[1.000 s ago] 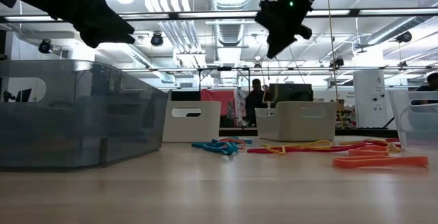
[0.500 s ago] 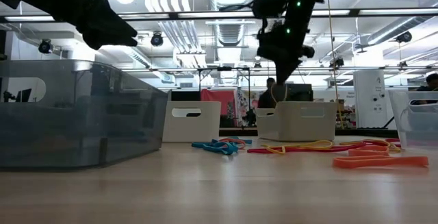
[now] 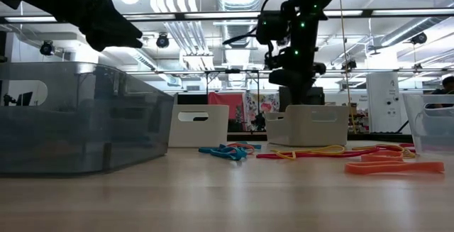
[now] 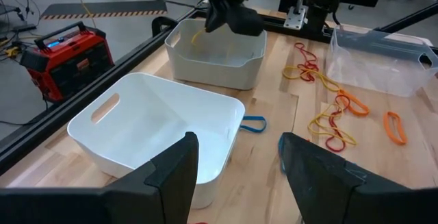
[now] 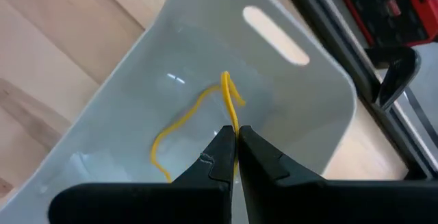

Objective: Sort rubber bands into baskets
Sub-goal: Put the yellow rubber band into the gray bin, then put the orange rubber band into the black bin

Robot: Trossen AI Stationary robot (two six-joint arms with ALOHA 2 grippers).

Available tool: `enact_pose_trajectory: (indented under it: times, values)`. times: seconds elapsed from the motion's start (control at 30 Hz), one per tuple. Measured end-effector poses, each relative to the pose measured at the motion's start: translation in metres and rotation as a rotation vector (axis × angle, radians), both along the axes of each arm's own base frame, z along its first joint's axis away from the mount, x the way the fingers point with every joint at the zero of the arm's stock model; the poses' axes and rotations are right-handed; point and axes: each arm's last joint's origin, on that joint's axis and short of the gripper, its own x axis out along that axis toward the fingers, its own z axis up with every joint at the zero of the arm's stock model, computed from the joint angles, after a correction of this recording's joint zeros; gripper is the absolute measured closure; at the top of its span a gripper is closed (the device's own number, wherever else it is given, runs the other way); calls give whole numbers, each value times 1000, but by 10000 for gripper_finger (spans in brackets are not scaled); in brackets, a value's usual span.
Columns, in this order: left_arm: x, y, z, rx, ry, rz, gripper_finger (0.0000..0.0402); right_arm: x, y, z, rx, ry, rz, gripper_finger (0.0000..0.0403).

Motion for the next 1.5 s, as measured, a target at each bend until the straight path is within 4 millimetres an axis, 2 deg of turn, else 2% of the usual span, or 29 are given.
enact_pose_trajectory:
  times: [0.43, 0.77, 1.2, 1.33, 1.5]
  values:
    - [0, 0, 0, 0, 1, 0, 208, 0, 4, -13, 198, 9, 12, 394]
    - [0, 0, 0, 0, 1, 0, 208, -1, 3, -15, 209, 7, -26, 391]
    - [0, 0, 0, 0, 1, 0, 208, -1, 2, -14, 199, 3, -31, 313]
    - [0, 0, 0, -9, -2, 3, 208, -3, 5, -5, 189, -22, -24, 293]
    - [0, 0, 0, -39, -12, 13, 208, -2, 28, 24, 145, -134, 44, 282]
